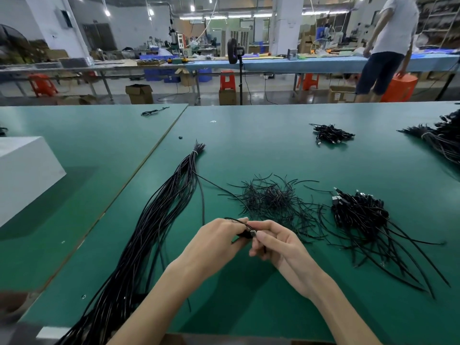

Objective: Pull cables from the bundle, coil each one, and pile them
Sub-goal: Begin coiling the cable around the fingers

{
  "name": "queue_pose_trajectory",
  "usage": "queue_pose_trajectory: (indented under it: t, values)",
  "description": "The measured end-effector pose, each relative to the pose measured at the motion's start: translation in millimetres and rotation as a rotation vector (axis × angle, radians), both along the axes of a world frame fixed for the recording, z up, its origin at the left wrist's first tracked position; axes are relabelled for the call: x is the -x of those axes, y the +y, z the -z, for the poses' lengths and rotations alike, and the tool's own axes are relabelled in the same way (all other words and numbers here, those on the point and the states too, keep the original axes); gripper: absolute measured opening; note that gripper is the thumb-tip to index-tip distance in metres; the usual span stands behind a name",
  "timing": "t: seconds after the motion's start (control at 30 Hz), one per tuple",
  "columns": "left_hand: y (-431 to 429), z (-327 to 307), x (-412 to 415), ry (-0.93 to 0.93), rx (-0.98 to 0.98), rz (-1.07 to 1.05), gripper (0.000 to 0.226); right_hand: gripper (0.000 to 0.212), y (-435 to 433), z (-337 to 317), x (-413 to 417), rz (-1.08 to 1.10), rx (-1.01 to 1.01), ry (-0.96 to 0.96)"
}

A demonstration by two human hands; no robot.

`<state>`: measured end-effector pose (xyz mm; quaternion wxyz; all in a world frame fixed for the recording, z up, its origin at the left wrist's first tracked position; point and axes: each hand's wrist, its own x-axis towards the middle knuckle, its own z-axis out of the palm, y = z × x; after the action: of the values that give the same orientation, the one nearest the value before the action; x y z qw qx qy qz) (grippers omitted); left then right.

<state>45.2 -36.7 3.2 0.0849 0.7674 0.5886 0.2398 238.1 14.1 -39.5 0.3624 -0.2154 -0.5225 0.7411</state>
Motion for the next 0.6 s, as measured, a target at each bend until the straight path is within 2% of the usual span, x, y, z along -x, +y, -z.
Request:
queue_pose_trajectory:
  t: [0.2,0.37,0.43,0.5,0.6]
  values:
    - [-3,6,-1,-0.007,0.030,-0.026,0.016,0.036,0,1,-1,-0.002,0.008,-0.001]
    - [-2,13,0,-0.215,-0.021,0.010,0.025,0.036,0,-2,-2,-0.015,0.055,0.041]
    - [-4,17,-2,-0.411,-0.075,-0.024,0.024,0.036,0,-3,-3,-0.047,0.065,0.064]
    - [-5,19,-4,-0.788,-0.097,-0.088,0.036,0.038,-1,-4,-3,-0.055,0.048,0.049]
    - [0,12,4,-1.339,-0.011,-0.156,0.063,0.036,-1,-3,-1,-0.001,0.008,-0.007]
